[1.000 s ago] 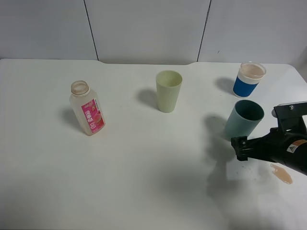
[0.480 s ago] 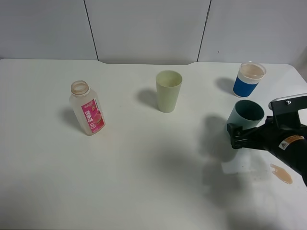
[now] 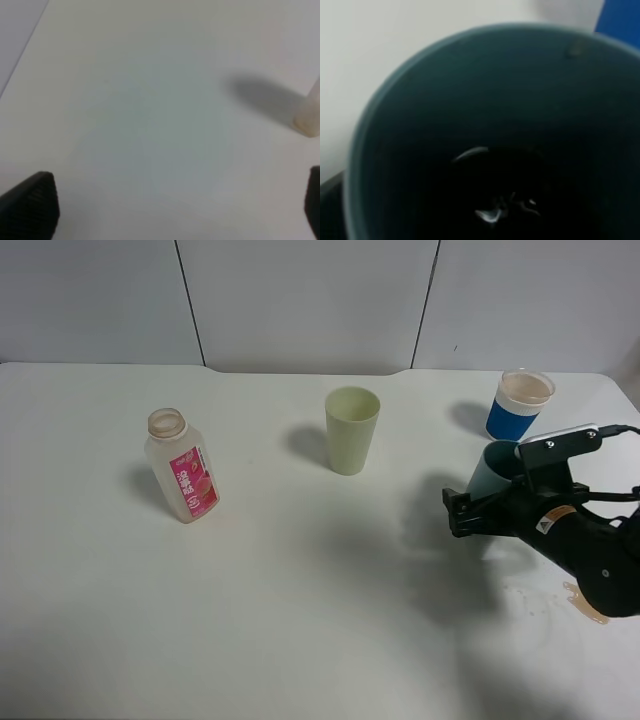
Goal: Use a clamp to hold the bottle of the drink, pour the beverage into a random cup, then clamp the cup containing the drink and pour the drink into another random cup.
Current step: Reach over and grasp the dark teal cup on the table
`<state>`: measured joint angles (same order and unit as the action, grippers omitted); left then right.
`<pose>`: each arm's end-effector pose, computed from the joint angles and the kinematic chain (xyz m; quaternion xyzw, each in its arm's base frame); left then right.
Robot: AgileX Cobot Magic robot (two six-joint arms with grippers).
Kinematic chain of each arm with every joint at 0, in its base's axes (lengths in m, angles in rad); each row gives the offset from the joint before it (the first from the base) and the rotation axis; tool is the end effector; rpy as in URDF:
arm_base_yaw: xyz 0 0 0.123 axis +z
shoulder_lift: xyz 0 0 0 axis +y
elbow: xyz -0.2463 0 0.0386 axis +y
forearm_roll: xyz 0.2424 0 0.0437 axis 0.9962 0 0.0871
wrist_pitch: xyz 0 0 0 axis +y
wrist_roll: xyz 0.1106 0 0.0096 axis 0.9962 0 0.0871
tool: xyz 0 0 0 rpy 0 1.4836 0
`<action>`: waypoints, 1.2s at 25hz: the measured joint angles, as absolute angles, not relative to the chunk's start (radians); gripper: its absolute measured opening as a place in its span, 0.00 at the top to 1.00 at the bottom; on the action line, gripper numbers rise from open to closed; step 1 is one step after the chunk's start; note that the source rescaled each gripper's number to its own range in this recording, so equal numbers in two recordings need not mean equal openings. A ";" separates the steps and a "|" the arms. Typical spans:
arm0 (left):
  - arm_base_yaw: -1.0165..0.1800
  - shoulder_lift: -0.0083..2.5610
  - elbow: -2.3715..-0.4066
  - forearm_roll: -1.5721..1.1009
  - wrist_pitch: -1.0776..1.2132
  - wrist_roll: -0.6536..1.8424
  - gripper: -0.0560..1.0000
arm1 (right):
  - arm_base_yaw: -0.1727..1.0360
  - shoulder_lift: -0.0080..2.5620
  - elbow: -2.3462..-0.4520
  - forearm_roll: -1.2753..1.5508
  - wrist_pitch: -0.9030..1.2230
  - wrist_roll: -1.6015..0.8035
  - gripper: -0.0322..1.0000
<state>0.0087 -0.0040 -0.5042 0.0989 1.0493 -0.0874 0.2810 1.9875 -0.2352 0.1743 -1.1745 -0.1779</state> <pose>0.0434 0.0099 0.2684 -0.0425 0.8460 0.0285 0.5308 0.2264 0.0469 0.0341 -0.1261 0.8480 -0.0251 0.5142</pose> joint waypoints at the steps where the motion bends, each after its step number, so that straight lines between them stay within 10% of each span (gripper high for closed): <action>1: 0.009 -0.004 -0.504 0.099 1.049 -0.087 0.00 | 0.281 1.990 -0.235 0.172 -1.177 -0.178 0.00; 6: 0.009 -0.004 -0.504 0.099 1.049 -0.087 0.00 | 0.281 1.992 -0.235 0.172 -1.181 -0.178 0.06; 8: 0.009 -0.004 -0.504 0.099 1.049 -0.087 0.00 | 0.281 1.992 -0.235 0.166 -1.181 -0.178 0.42; 9: 0.009 -0.004 -0.504 0.099 1.049 -0.087 0.00 | 0.281 1.992 -0.235 0.166 -1.181 -0.178 0.42; 11: 0.009 -0.004 -0.504 0.099 1.049 -0.087 0.00 | 0.281 1.992 -0.235 0.161 -1.183 -0.177 0.97; 30: 0.009 -0.004 -0.504 0.099 1.049 -0.087 0.00 | 0.281 1.774 -0.232 0.144 -0.945 -0.082 0.95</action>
<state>0.0087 -0.0040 -0.5042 0.0989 1.0493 -0.0874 0.2810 1.7736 -0.2320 0.1435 -0.9448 -0.0825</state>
